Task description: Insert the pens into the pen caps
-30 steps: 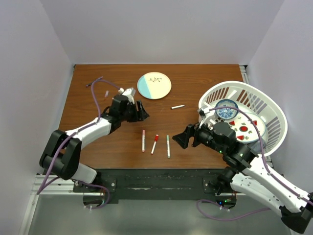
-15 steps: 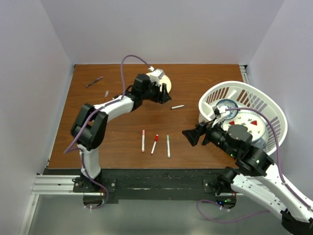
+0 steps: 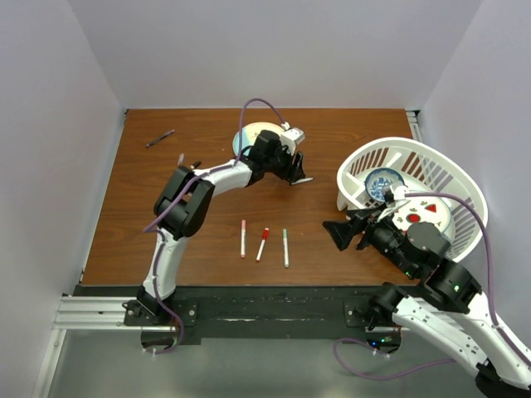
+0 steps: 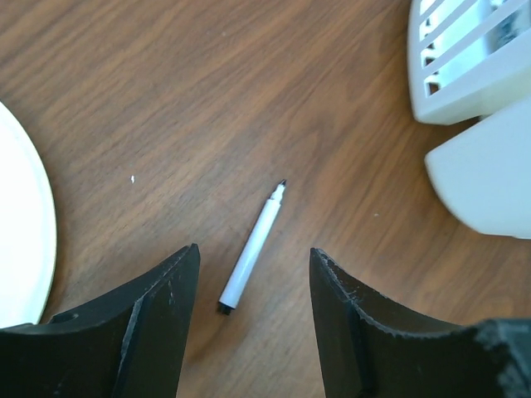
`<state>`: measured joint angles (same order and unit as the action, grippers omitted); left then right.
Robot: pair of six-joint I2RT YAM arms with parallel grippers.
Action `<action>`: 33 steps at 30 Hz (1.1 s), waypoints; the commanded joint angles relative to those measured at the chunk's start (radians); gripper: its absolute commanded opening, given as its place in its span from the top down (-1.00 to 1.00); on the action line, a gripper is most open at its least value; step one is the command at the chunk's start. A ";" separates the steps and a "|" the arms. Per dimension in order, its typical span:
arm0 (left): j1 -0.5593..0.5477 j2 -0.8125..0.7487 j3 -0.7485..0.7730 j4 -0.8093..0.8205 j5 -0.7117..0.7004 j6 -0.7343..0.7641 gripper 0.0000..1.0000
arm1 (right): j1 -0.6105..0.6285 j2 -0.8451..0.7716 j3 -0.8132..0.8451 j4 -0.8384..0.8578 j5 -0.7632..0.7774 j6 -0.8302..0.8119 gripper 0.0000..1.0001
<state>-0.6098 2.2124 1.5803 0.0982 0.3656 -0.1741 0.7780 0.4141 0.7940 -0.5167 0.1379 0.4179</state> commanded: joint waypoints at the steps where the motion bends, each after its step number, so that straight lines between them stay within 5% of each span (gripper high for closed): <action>1: -0.005 0.046 0.092 -0.026 -0.022 0.059 -0.18 | 0.000 -0.029 0.047 -0.003 0.052 -0.010 -0.71; 19: -0.073 0.075 0.052 -0.074 -0.139 0.143 0.06 | 0.000 -0.043 0.071 -0.039 0.049 0.010 -0.71; 33: -0.122 0.067 -0.038 -0.117 -0.258 0.134 0.70 | 0.000 -0.072 0.088 -0.054 0.037 0.054 -0.70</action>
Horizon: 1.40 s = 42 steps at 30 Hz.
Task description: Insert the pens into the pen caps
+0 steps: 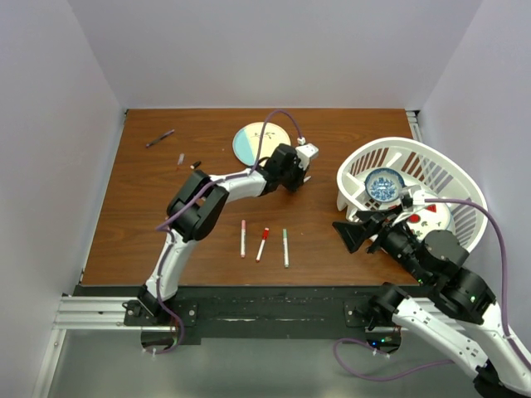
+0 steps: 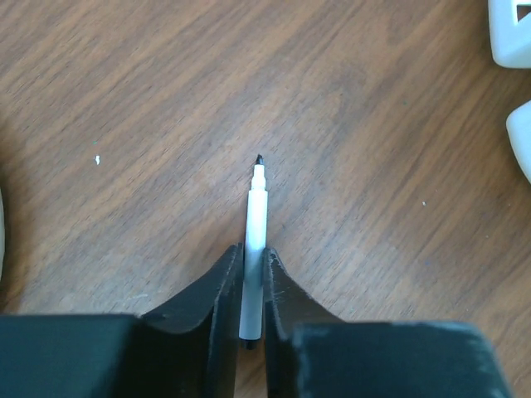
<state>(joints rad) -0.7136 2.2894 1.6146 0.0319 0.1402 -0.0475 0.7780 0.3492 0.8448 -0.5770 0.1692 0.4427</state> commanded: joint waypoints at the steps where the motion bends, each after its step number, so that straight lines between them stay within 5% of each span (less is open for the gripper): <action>1: -0.021 -0.018 -0.085 -0.047 -0.031 0.000 0.84 | -0.002 -0.003 0.036 0.005 0.000 0.034 -0.71; 3: -0.026 -0.044 -0.130 -0.012 -0.027 -0.015 1.00 | -0.002 0.004 0.034 0.002 -0.014 0.050 -0.71; 14: -0.024 -0.361 -0.525 0.244 0.122 -0.325 1.00 | -0.002 0.051 -0.042 0.068 -0.105 0.132 -0.71; 20: -0.007 -0.556 -0.748 0.558 0.272 -0.596 1.00 | 0.000 0.166 -0.101 0.144 -0.166 0.197 -0.65; 30: -0.006 -0.780 -1.010 0.974 0.308 -0.980 1.00 | 0.000 0.226 -0.311 0.527 -0.129 0.367 -0.25; 35: -0.012 -0.867 -1.127 1.158 0.250 -1.081 1.00 | -0.002 0.254 -0.443 0.785 -0.166 0.404 -0.13; 42: -0.030 -0.941 -1.188 1.217 0.205 -1.121 1.00 | 0.000 0.309 -0.471 0.977 -0.230 0.401 0.03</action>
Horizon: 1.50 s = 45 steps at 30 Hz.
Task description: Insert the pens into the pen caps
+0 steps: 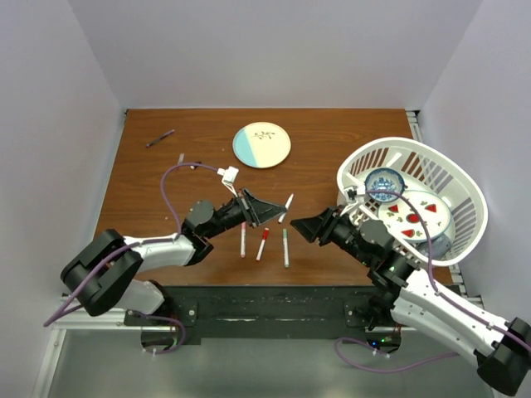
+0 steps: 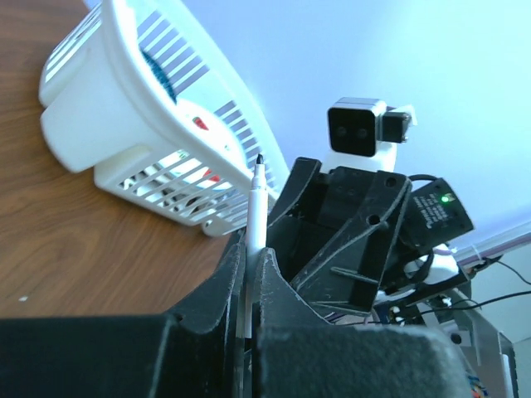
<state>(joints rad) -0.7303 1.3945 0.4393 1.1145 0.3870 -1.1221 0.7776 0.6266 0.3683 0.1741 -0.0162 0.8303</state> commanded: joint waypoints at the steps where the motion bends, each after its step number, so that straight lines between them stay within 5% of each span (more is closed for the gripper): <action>1: -0.017 -0.057 -0.014 0.137 -0.051 -0.047 1.00 | 0.000 0.042 0.007 0.240 -0.051 0.015 0.04; 25: -0.064 -0.072 0.001 0.123 -0.109 -0.002 1.00 | 0.014 0.189 0.029 0.421 -0.145 0.021 0.28; 28: -0.070 -0.075 0.006 0.123 -0.109 0.001 1.00 | 0.018 0.193 0.029 0.429 -0.152 0.020 0.48; 31: -0.070 -0.074 0.007 0.123 -0.099 0.002 1.00 | 0.020 0.190 0.027 0.436 -0.162 0.010 0.98; 33: -0.072 -0.078 0.007 0.130 -0.083 0.005 1.00 | 0.020 0.180 0.030 0.424 -0.177 -0.002 1.00; 37: -0.070 -0.104 0.015 0.085 -0.059 0.036 0.26 | 0.022 0.147 0.038 0.357 -0.206 -0.029 1.00; 40: -0.070 -0.137 0.041 0.013 -0.043 0.087 0.07 | 0.020 0.122 0.040 0.306 -0.235 -0.049 1.00; 45: -0.072 -0.167 0.101 -0.080 -0.005 0.172 0.03 | 0.019 0.119 0.047 0.255 -0.297 -0.069 1.00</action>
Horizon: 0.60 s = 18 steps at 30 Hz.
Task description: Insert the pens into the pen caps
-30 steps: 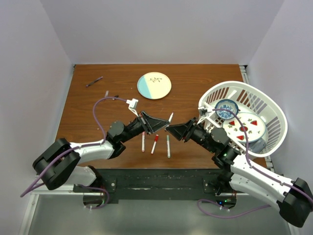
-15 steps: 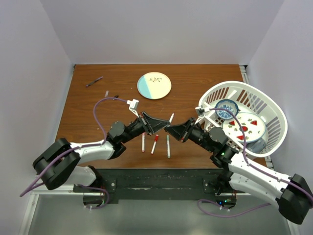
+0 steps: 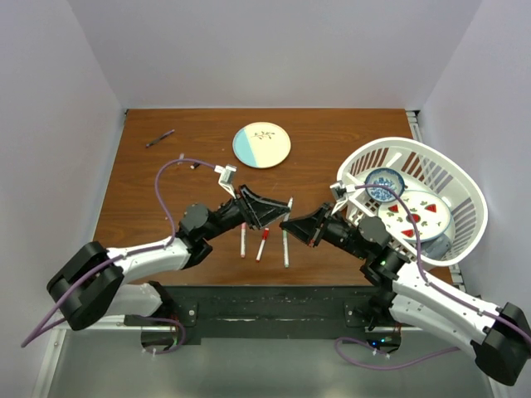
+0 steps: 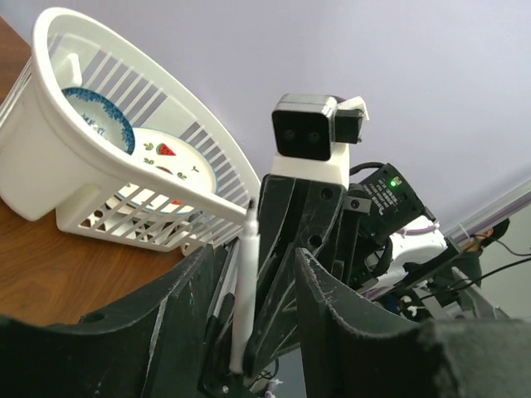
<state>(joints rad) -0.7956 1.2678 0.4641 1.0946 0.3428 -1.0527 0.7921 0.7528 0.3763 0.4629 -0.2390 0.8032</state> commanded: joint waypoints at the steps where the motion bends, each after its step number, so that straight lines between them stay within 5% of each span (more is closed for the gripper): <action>1: -0.007 -0.042 0.082 -0.080 0.045 0.112 0.03 | 0.006 -0.004 0.042 -0.035 -0.095 -0.042 1.00; 14: -0.007 -0.056 0.153 -0.298 0.090 0.250 0.24 | 0.006 -0.007 0.061 -0.076 -0.114 -0.059 1.00; 18: -0.005 -0.067 0.148 -0.311 0.097 0.258 0.89 | 0.007 -0.003 0.065 -0.082 -0.115 -0.062 1.00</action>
<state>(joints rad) -0.7956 1.2381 0.5827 0.8043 0.4236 -0.8474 0.7918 0.7528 0.3935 0.3607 -0.3325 0.7631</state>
